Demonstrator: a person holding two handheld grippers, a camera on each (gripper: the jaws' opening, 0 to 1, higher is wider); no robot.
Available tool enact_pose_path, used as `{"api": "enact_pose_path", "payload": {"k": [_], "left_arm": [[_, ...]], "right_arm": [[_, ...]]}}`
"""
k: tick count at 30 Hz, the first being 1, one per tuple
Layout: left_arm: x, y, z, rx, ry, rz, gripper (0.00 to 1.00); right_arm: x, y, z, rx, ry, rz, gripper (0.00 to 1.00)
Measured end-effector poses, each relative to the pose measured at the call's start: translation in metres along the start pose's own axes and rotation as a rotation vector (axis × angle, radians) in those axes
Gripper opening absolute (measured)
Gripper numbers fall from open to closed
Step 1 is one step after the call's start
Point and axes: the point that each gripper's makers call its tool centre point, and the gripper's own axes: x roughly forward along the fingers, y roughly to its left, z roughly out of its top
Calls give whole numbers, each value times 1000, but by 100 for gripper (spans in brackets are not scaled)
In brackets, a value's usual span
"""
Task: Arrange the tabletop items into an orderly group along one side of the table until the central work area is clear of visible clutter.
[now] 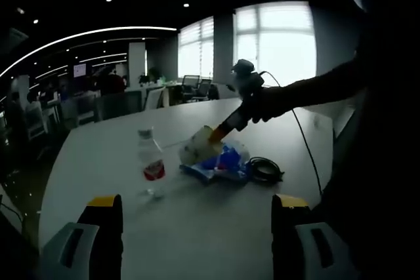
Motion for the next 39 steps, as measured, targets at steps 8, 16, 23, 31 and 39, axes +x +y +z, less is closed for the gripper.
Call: {"api": "enact_pose_path", "payload": {"k": [8, 16, 23, 31, 39], "left_arm": [[-3, 3, -2, 3, -6, 15, 93], [-5, -3, -7, 4, 8, -7, 92], [-8, -11, -6, 0, -4, -23, 92], [-10, -7, -7, -4, -2, -8, 91], [-8, -8, -7, -1, -1, -19, 91]], "right_arm": [[21, -4, -3, 3, 77, -17, 0], [31, -4, -7, -16, 150, -32, 0], [42, -7, -6, 20, 197, -33, 0], [48, -9, -10, 30, 234, -41, 0], [47, -12, -9, 40, 236, -55, 0]]}}
